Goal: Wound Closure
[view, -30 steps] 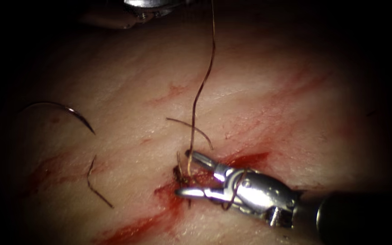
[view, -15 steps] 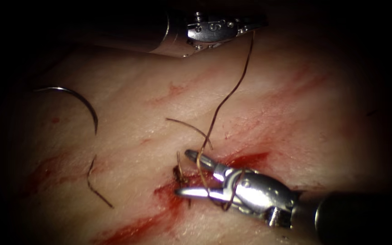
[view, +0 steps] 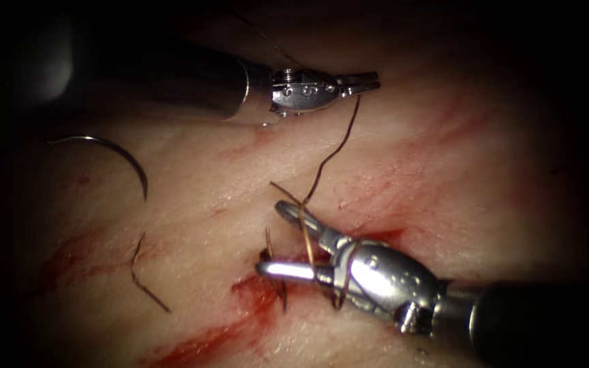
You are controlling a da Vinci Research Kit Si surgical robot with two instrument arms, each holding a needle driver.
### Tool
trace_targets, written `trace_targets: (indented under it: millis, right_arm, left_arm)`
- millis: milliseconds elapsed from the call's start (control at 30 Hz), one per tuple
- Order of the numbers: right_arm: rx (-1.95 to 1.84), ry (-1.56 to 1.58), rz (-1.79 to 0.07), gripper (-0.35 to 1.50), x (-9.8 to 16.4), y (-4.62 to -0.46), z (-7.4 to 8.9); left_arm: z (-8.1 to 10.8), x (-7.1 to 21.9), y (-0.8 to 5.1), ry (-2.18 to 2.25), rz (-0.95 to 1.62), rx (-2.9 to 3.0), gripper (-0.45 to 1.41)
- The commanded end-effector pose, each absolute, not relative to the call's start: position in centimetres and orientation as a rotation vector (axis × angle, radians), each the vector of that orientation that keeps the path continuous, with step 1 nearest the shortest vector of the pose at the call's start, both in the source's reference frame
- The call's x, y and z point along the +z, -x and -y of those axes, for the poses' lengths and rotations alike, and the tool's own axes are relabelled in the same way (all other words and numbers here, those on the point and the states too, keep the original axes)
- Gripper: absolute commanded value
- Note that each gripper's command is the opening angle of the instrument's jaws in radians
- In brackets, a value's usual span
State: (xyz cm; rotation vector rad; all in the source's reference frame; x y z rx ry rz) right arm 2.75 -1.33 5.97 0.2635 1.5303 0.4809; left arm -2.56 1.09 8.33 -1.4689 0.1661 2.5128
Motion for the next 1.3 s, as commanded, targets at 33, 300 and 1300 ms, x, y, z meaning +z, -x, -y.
trace_targets:
  millis: [33, 300, 1300]
  right_arm:
    - [0.497, -0.234, -1.547, 1.41, 6.0, -2.85, 1.3]
    - [0.559, -0.132, -1.576, 1.43, 5.9, -2.89, 1.1]
    - [0.641, 0.02, -1.517, 1.46, 6.0, -2.52, 1.1]
  left_arm:
    - [-1.1, 8.4, 2.58, 1.465, -0.174, 2.514, -0.45]
    - [-0.8, 8.3, 2.55, 1.449, -0.187, 2.518, -0.45]
    - [0.5, 6.7, 1.02, 1.319, -0.352, 2.457, -0.45]
